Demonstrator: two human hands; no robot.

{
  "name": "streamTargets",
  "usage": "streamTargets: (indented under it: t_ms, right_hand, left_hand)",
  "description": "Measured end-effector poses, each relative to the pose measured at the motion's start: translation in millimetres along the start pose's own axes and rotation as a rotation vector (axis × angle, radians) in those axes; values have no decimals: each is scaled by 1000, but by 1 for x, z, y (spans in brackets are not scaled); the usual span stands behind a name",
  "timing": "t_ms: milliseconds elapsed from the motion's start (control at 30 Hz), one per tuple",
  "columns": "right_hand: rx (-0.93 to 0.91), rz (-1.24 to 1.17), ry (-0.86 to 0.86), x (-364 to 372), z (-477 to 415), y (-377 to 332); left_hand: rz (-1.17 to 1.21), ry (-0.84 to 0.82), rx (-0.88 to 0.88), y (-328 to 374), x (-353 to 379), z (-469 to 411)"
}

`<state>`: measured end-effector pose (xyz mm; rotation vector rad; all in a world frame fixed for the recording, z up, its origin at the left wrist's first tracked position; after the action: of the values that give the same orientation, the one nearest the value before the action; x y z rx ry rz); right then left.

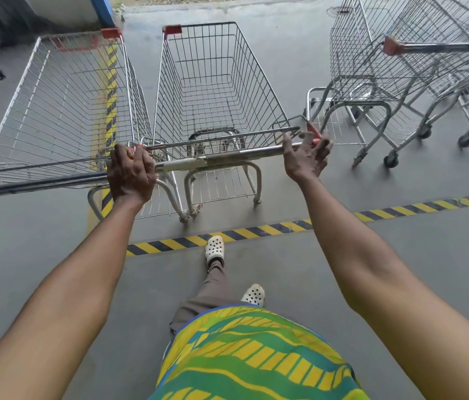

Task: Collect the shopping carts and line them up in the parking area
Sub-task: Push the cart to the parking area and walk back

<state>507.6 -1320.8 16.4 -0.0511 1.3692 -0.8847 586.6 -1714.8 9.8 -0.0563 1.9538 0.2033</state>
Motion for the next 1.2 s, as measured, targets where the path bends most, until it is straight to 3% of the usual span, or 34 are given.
streamTargets:
  t_ms: [567, 700, 800, 933, 1200]
  right_hand:
    - [-59, 31, -40, 1, -6, 9]
    - [-66, 29, -67, -3, -8, 11]
    - [-134, 4, -43, -6, 2, 16]
    - [-223, -125, 26, 0, 44, 40]
    - [-42, -103, -109, -3, 76, 134]
  left_hand:
    - [-13, -11, 13, 0, 1, -1]
    - [32, -7, -70, 10, -6, 3]
    - [74, 113, 66, 55, -11, 27]
    - [215, 38, 254, 146, 2, 62]
    - [379, -104, 344, 254, 13, 119]
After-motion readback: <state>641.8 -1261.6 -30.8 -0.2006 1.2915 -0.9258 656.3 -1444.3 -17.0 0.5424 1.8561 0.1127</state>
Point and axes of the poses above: each hand's wrist, its own z-axis away from the middle knuckle, its own x-axis out of the palm, y = z × x, the point moved 2 cm from there along -z, towards the middle knuckle, and after that the axes turned 7 degrees about x, right-handed, at the moved point
